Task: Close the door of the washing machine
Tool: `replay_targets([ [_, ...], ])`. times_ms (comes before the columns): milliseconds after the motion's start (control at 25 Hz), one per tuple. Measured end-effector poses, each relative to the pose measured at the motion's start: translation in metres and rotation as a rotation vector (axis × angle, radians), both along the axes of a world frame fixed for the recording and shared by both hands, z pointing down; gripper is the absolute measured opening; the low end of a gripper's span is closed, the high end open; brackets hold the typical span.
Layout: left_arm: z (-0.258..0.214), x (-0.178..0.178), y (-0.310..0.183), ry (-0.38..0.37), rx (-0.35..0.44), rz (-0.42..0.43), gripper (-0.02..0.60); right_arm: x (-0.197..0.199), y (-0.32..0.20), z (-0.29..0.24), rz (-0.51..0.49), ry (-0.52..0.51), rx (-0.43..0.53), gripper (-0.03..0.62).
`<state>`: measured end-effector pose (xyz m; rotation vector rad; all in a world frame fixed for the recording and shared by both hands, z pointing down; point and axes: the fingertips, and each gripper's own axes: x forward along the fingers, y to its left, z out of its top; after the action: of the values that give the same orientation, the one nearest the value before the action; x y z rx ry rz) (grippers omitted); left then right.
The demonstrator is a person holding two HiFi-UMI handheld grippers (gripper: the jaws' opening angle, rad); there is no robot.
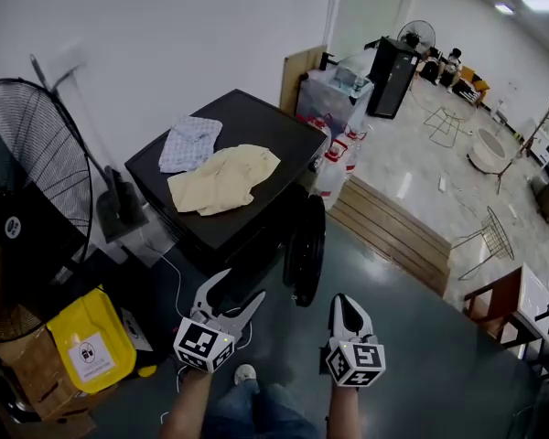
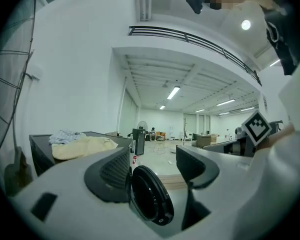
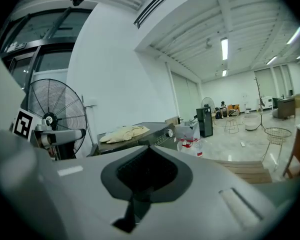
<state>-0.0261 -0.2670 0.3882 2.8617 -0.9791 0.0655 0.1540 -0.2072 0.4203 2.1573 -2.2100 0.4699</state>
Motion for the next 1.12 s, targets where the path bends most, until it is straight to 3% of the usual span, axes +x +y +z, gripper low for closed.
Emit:
replay_targets([
  [480,0.050,0.051,-0.038,-0.032,-0.053,0.022,0.279,0.033,-0.035,0.043,0.006,-0.015,-0.056,0.012],
  [800,0.161,0.098,-0.042,-0.070,-0.142,0.035,0.279,0.049,-0.046,0.133,0.004,-0.019,-0.117,0.014],
  [1120,0.274,0.158,-0.023,-0.140,-0.151,0.040,0.273,0.072,-0.036,0.232,0.030,-0.029,-0.146,0.013],
])
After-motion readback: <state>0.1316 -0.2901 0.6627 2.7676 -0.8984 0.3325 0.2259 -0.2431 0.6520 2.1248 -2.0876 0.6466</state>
